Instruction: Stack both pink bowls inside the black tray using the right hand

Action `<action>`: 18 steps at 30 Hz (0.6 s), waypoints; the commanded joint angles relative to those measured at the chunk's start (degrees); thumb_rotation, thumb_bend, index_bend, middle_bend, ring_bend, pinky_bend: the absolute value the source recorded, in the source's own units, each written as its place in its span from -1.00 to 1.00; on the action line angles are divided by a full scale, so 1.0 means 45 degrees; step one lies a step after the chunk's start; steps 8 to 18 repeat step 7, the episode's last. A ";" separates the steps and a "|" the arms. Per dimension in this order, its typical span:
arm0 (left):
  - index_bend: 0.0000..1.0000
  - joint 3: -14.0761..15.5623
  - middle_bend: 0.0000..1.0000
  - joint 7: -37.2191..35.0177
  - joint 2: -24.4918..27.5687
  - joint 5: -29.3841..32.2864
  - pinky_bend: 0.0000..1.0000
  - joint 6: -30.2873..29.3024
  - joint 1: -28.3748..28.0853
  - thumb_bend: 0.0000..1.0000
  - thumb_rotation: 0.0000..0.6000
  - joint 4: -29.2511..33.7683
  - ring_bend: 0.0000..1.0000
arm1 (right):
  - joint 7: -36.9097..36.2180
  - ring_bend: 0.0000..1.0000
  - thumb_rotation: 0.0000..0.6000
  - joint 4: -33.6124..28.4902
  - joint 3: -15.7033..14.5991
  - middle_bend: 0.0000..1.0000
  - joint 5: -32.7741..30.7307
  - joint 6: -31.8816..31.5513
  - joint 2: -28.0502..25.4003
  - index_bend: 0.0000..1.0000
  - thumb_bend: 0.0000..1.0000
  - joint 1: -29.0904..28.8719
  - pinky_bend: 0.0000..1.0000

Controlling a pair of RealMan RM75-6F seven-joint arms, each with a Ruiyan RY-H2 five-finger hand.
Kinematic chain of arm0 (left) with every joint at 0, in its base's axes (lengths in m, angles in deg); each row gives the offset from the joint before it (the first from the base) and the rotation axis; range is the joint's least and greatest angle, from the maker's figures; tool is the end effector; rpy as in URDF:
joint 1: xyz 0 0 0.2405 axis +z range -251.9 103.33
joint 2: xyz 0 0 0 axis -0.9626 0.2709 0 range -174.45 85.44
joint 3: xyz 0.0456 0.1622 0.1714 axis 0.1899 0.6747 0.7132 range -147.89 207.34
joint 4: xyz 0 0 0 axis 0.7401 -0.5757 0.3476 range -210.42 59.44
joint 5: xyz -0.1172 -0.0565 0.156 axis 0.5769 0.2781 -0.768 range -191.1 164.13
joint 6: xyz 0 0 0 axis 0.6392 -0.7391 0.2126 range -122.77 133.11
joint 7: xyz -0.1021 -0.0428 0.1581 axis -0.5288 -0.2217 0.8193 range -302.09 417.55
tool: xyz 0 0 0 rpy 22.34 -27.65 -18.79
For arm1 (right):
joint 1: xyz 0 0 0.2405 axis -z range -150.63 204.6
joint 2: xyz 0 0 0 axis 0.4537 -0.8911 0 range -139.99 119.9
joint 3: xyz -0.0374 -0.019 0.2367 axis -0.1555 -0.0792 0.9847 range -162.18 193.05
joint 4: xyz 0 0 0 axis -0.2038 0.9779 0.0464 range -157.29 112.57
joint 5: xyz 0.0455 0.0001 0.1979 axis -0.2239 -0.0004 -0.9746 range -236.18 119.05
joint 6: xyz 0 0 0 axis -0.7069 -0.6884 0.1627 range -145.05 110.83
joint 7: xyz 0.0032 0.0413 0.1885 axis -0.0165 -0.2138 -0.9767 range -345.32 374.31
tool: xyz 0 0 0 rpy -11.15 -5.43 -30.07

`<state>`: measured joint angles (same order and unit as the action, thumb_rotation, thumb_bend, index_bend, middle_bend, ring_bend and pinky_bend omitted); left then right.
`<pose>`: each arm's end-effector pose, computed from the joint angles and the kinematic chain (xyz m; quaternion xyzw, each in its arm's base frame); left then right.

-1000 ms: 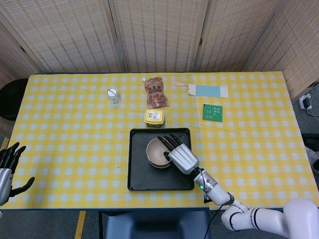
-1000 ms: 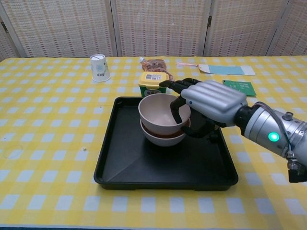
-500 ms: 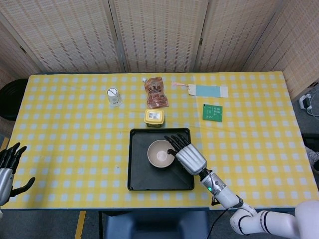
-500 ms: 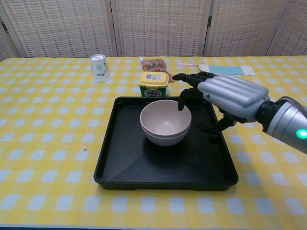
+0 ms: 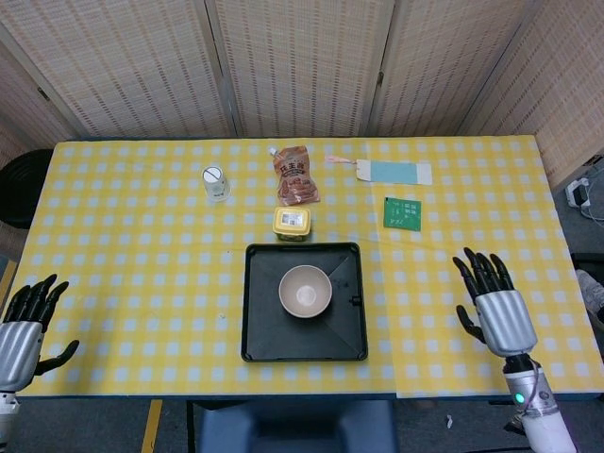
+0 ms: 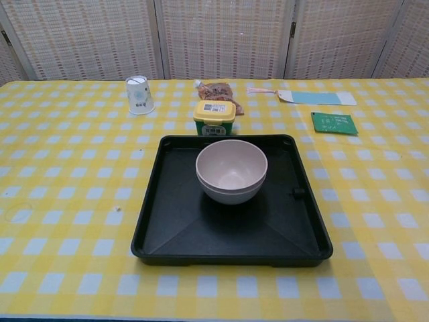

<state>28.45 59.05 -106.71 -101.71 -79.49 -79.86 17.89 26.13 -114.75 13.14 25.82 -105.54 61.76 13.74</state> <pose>-0.2868 0.2259 0.1575 -0.6221 -0.3732 -0.3781 0.5751 -0.2556 -0.2486 0.1131 0.6368 -0.3366 0.3934 0.5714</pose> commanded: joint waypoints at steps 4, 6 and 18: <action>-1.00 0.0110 -1.00 0.0557 -0.0243 -0.0173 -1.00 -0.0021 -0.0012 -0.41 1.00 0.0095 -1.00 | -0.1837 -1.00 1.00 -0.0029 -0.0569 -1.00 -0.0122 -0.0814 -0.1294 -1.00 -0.11 0.1439 -1.00; -1.00 0.0113 -1.00 0.0768 -0.0317 -0.0167 -1.00 -0.0034 -0.0008 -0.41 1.00 0.0098 -1.00 | -0.2049 -1.00 1.00 -0.0084 -0.0467 -1.00 0.0033 -0.0934 -0.1441 -1.00 -0.11 0.1540 -1.00; -1.00 0.0121 -1.00 0.0837 -0.0344 -0.0179 -1.00 -0.0044 -0.0004 -0.41 1.00 0.0109 -1.00 | -0.2074 -1.00 1.00 -0.0088 -0.0452 -1.00 0.0092 -0.0938 -0.1472 -1.00 -0.11 0.1578 -1.00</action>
